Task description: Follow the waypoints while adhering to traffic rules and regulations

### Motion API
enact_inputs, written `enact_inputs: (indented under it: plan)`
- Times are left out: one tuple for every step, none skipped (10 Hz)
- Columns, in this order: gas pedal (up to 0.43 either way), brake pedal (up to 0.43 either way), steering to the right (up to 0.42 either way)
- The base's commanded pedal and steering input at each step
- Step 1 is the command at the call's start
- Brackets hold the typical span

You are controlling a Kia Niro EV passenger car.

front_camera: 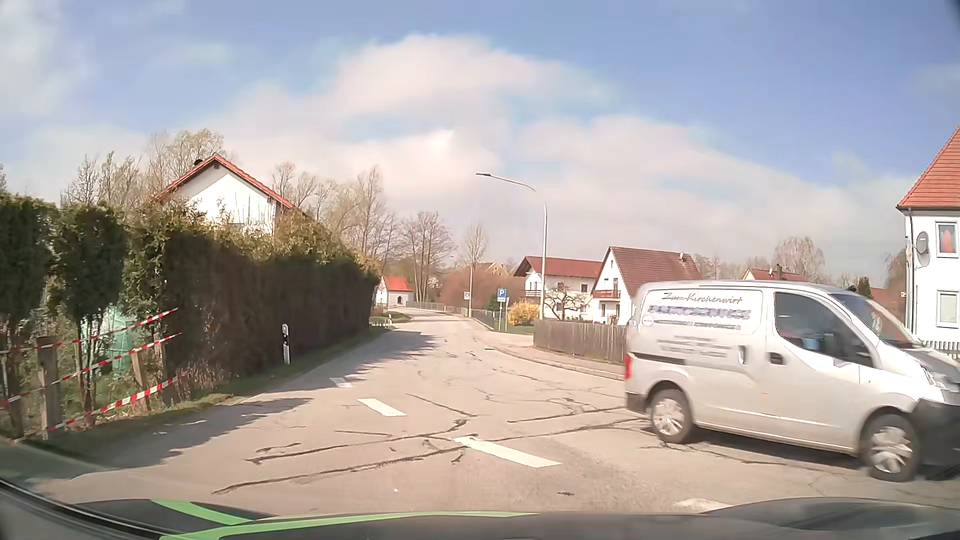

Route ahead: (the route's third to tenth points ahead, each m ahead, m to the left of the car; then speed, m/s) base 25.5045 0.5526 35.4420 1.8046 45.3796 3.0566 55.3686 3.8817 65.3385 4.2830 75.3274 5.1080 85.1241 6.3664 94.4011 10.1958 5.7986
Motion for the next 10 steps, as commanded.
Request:
enact_inputs:
  plan:
    - [0.028,0.000,-0.018]
    - [0.110,0.000,-0.017]
    - [0.177,0.000,-0.017]
    - [0.220,0.000,-0.017]
    - [0.248,0.000,-0.017]
    - [0.319,0.000,-0.017]
    - [0.319,0.000,-0.017]
    - [0.319,0.000,-0.017]
    - [0.331,0.000,-0.016]
    - [0.331,0.000,-0.016]
